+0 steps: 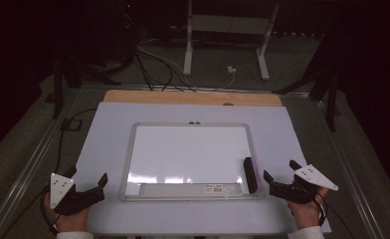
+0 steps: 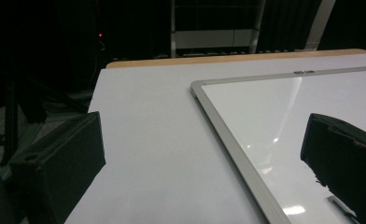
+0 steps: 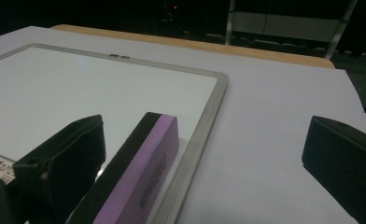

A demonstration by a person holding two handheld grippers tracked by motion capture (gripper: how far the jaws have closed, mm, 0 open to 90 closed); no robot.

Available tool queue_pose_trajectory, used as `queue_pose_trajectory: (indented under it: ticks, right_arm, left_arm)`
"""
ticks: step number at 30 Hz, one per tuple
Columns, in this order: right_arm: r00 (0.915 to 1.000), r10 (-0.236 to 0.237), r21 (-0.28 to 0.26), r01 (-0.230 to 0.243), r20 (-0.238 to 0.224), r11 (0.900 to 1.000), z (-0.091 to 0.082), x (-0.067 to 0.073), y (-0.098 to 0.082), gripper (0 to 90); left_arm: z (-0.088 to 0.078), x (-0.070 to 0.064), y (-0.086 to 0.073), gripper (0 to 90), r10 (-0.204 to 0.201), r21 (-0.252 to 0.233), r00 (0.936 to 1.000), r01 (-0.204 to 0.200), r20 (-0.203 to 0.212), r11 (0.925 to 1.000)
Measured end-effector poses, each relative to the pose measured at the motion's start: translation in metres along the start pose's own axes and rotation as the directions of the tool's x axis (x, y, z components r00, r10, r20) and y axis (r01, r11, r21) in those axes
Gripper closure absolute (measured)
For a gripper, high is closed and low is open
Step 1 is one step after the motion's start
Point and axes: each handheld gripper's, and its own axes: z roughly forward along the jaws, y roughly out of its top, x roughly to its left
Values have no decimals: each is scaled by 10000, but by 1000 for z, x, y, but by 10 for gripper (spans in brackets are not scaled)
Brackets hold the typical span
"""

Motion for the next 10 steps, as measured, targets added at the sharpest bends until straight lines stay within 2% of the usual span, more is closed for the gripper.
queue_pose_trajectory:
  ticks: [4, 10]
  right_arm:
    - [9999, -148, 57, 149, -34, 9999, 2, 3, -1, 1]
    - [9999, -132, 33, 132, -79, 9999, 2, 4, 0, 1]
  left_arm:
    - [1, 0, 0, 5, 43, 58, 10000, -43, -10, 10000]
    - [0, 1, -1, 5, 45, 61, 10000, -44, -42, 10000]
